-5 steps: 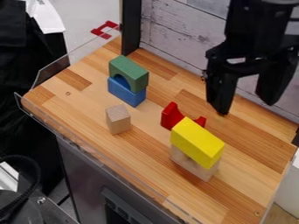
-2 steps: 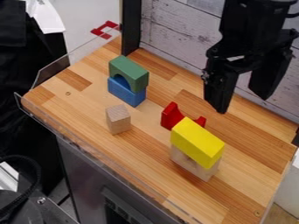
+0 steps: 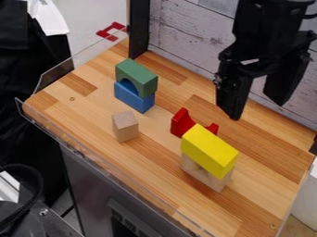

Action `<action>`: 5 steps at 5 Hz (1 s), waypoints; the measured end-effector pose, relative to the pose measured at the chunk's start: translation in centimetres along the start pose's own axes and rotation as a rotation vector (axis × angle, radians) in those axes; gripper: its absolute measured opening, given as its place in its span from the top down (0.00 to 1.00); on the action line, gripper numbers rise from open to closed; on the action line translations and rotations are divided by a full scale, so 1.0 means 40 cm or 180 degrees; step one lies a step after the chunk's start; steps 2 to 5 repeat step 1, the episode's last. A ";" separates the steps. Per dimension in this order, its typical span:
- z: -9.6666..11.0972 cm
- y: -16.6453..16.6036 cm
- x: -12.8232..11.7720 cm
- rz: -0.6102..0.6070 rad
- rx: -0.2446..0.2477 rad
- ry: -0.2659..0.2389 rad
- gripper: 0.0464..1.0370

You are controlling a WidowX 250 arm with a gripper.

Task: Put the red arch on the middle of the table

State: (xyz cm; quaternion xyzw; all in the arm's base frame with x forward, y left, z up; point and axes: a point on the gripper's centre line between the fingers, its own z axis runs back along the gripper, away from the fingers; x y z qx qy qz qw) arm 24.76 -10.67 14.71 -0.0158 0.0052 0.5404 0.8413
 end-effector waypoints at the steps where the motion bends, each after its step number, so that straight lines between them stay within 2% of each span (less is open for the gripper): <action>1: -0.001 0.000 0.000 0.0000 0.0005 0.0000 0.04; 5: -0.001 0.000 0.000 0.0000 0.0005 0.0000 0.04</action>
